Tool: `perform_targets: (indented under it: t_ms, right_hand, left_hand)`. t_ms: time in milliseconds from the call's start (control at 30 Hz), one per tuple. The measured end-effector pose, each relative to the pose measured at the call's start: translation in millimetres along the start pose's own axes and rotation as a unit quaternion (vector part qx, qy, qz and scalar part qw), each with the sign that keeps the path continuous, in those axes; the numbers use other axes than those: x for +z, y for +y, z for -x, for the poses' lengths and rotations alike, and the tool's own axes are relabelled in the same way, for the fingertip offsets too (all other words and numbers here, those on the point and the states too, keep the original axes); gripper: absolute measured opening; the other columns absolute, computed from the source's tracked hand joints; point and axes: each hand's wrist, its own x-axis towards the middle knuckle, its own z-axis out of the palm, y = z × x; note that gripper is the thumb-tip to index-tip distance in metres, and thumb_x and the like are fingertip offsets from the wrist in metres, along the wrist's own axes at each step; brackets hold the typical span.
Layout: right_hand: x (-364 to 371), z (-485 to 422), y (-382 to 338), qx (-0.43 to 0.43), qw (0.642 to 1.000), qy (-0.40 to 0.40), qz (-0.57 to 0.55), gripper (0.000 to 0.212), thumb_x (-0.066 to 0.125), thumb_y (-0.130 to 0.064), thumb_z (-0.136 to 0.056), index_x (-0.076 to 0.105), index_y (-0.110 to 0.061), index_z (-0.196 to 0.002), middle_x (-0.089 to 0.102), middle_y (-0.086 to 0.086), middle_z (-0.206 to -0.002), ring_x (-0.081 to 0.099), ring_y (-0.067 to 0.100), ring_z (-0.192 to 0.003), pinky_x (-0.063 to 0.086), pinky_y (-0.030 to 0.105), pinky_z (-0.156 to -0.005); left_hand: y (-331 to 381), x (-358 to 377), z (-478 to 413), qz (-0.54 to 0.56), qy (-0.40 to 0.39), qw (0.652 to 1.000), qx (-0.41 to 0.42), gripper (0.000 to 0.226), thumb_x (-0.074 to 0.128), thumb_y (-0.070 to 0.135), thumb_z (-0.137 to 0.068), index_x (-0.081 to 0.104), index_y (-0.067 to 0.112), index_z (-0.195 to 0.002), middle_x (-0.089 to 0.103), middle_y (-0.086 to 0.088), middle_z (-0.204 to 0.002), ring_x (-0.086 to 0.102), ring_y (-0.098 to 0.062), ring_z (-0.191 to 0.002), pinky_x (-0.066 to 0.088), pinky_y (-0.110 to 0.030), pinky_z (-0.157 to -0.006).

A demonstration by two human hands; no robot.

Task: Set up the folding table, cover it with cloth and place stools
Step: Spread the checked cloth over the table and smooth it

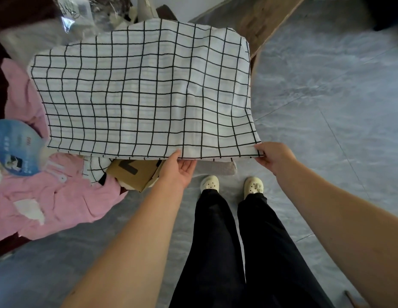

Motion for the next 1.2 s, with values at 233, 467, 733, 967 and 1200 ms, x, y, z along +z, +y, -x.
perform_targets:
  t_ms: [233, 467, 733, 967, 1200]
  right_hand:
    - [-33, 49, -4, -0.072, 0.995, 0.009, -0.066, 0.017, 0.062, -0.003, -0.085, 0.057, -0.013, -0.072, 0.056, 0.004, -0.074, 0.055, 0.012, -0.064, 0.051, 0.016, -0.047]
    - [-86, 102, 15, -0.135, 0.984, -0.023, -0.115, 0.021, 0.059, 0.003, -0.084, 0.057, -0.011, -0.069, 0.055, 0.005, -0.07, 0.052, 0.013, -0.062, 0.051, 0.018, -0.053]
    - [-160, 129, 57, -0.175, 0.978, -0.043, -0.11, 0.021, 0.059, 0.003, -0.085, 0.059, -0.013, -0.073, 0.058, 0.005, -0.073, 0.055, 0.013, -0.064, 0.049, 0.012, -0.043]
    - [-239, 150, 112, -0.234, 0.968, -0.071, -0.053, 0.025, 0.051, 0.004, -0.086, 0.066, -0.011, -0.099, 0.061, 0.0, -0.076, 0.054, 0.011, -0.068, 0.049, 0.015, -0.054]
    - [-286, 169, 171, -0.249, 0.962, -0.093, -0.064, 0.032, 0.049, 0.005, -0.085, 0.066, -0.011, -0.106, 0.062, 0.002, -0.079, 0.054, 0.012, -0.069, 0.046, 0.02, -0.061]
  left_hand:
    - [-8, 4, 46, -0.019, -0.038, 0.999, 0.017, 0.009, 0.058, 0.011, -0.092, 0.054, 0.003, -0.088, 0.057, -0.011, -0.089, 0.059, -0.021, -0.081, 0.051, -0.037, -0.089]
    - [-43, -8, 104, -0.02, -0.053, 0.998, 0.032, 0.009, 0.055, 0.007, -0.093, 0.055, 0.002, -0.086, 0.056, -0.011, -0.092, 0.056, -0.023, -0.098, 0.049, -0.036, -0.094]
    - [-121, -38, 148, -0.005, -0.068, 0.994, 0.08, 0.009, 0.055, 0.007, -0.093, 0.055, 0.002, -0.085, 0.059, -0.01, -0.085, 0.059, -0.02, -0.075, 0.05, -0.036, -0.093]
    - [-207, -81, 179, -0.006, -0.076, 0.992, 0.098, 0.012, 0.055, 0.006, -0.093, 0.055, 0.003, -0.105, 0.059, -0.011, -0.086, 0.059, -0.021, -0.079, 0.051, -0.035, -0.084]
    - [-262, -129, 214, -0.012, -0.089, 0.99, 0.111, 0.005, 0.052, 0.004, -0.094, 0.055, 0.001, -0.091, 0.058, -0.011, -0.083, 0.059, -0.022, -0.083, 0.048, -0.038, -0.095]
